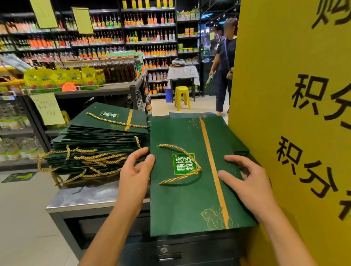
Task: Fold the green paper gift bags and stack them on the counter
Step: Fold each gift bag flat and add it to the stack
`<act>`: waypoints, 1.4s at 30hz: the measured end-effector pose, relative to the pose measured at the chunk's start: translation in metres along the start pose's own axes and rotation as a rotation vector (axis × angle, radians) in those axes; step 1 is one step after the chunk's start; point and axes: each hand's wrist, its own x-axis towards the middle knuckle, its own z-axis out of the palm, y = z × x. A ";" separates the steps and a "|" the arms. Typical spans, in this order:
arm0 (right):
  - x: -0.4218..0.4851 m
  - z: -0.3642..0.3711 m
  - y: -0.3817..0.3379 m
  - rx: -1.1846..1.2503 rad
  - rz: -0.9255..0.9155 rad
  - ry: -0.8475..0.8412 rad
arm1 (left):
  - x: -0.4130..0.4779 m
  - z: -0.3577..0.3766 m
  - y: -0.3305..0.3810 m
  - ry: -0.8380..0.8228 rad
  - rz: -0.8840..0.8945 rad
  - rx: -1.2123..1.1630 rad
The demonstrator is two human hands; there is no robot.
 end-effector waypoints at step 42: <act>0.216 0.047 0.010 -0.968 -0.067 -0.376 | 0.187 0.116 0.013 -0.400 0.295 1.317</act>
